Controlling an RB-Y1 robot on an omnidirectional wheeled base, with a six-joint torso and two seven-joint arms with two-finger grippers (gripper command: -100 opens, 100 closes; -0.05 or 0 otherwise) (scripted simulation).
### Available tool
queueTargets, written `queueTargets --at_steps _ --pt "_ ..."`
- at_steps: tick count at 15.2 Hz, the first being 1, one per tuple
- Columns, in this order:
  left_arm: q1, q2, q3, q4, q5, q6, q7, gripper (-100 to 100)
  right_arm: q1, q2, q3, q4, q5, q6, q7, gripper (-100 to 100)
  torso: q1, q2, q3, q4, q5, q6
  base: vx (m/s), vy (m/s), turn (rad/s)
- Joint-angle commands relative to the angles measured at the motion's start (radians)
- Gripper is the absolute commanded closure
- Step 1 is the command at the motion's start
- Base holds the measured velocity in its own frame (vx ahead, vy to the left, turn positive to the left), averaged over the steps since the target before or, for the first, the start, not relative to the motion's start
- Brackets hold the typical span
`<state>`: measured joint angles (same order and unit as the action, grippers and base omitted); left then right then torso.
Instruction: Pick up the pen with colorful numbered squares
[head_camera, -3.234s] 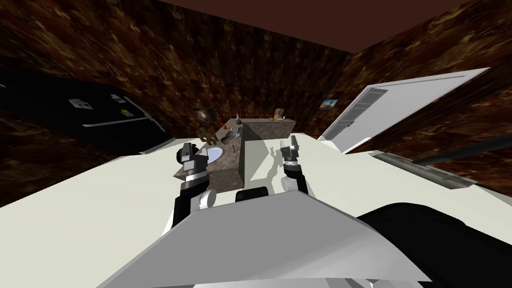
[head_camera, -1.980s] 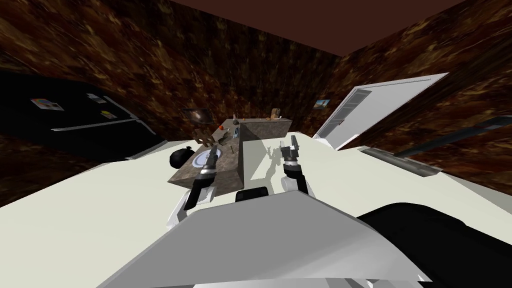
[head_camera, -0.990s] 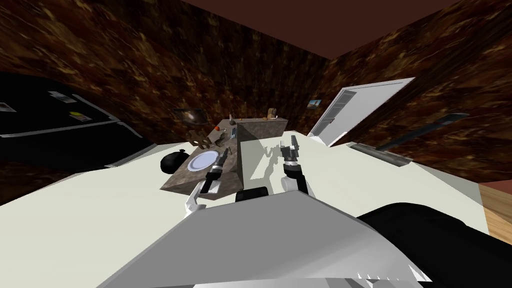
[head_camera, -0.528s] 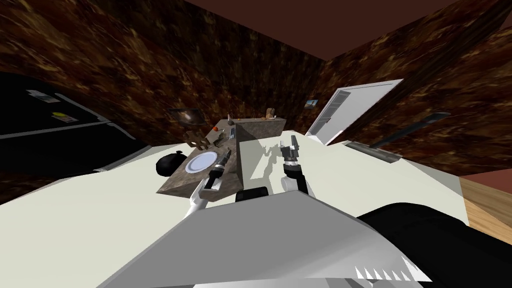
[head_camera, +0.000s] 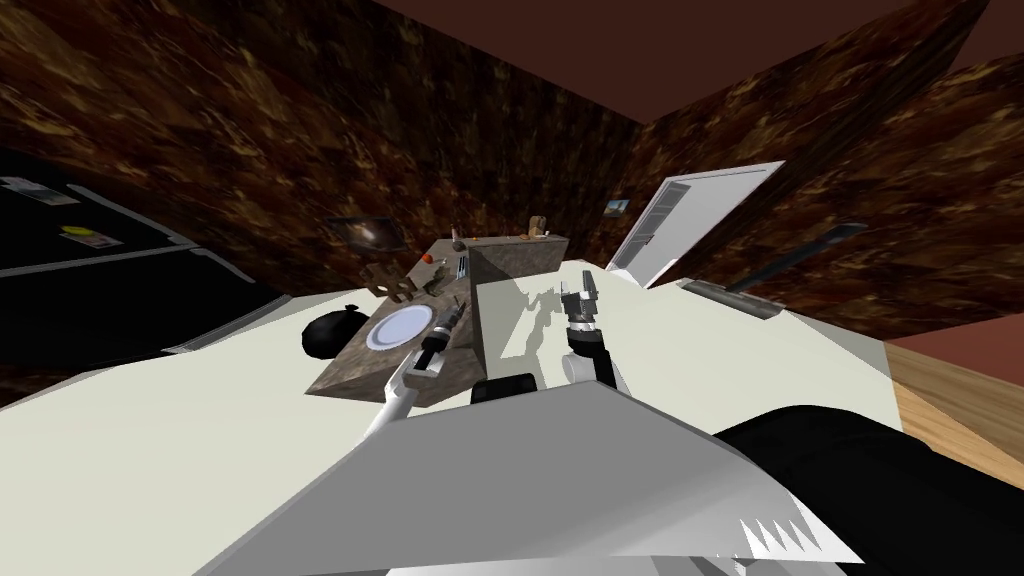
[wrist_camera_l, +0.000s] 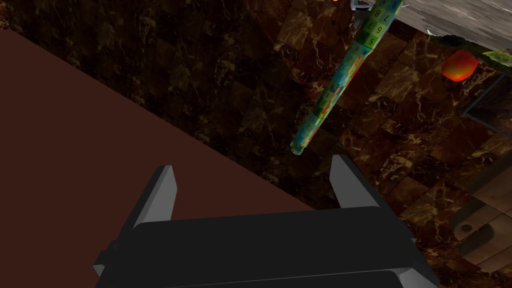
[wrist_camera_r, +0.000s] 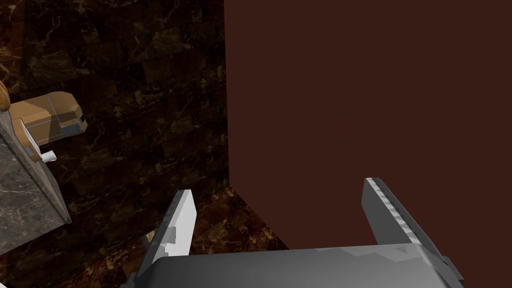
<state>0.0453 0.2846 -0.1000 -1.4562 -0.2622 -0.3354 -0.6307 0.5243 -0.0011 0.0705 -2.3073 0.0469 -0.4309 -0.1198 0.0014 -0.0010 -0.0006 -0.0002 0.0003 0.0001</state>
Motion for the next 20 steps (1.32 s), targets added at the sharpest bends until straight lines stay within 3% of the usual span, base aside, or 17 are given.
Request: queueTargets --at_steps 1,2,5,11,14,16,17,20 --pt "-0.017 0.006 -0.003 0.031 -0.010 0.002 -0.021 -100 0.000 0.000 0.000 0.000 0.000 0.000 0.000 0 0.000 0.000 0.000 0.000 0.000 0.000 0.001 0.017 -0.045" --pt "-0.035 0.016 -0.006 0.063 -0.022 0.004 -0.042 -100 0.000 0.000 0.000 0.000 0.000 0.000 0.000 0 0.000 0.000 0.000 0.000 0.000 0.000 0.000 0.017 -0.054" --pt "-0.053 0.026 -0.009 0.094 -0.033 0.007 -0.061 -100 0.000 0.000 0.000 0.000 0.000 0.000 0.000 0 0.000 0.000 0.000 0.000 0.000 0.000 0.000 0.016 -0.040" --pt "-0.134 0.085 -0.022 0.234 -0.083 0.018 -0.151 -100 0.000 0.000 0.000 0.000 0.000 0.000 0.000 0 0.001 0.000 0.000 0.000 0.000 0.000 -0.001 0.019 -0.065" --pt "-0.159 0.113 -0.026 0.276 -0.098 0.021 -0.178 -100 0.000 0.000 0.000 0.000 0.000 0.000 0.000 0 0.000 0.001 0.001 0.000 0.000 0.000 -0.010 0.013 -0.038" --pt "-0.152 0.101 -0.024 0.265 -0.093 0.019 -0.170 -100 0.000 0.000 0.000 0.000 0.000 0.000 0.000 0 -0.001 0.001 0.001 0.000 0.000 0.000 -0.003 0.004 -0.009" --pt "-0.152 0.101 -0.024 0.265 -0.093 0.019 -0.170 100 0.000 0.000 0.000 0.000 0.000 0.000 0.000 0 -0.001 0.001 0.001 0.000 0.000 0.000 0.000 0.000 0.000" --pt "-0.152 0.101 -0.024 0.265 -0.093 0.019 -0.170 100 0.000 0.000 0.000 0.000 0.000 0.000 0.000 0 -0.001 0.001 0.000 0.000 0.000 0.000 0.000 0.000 0.000"
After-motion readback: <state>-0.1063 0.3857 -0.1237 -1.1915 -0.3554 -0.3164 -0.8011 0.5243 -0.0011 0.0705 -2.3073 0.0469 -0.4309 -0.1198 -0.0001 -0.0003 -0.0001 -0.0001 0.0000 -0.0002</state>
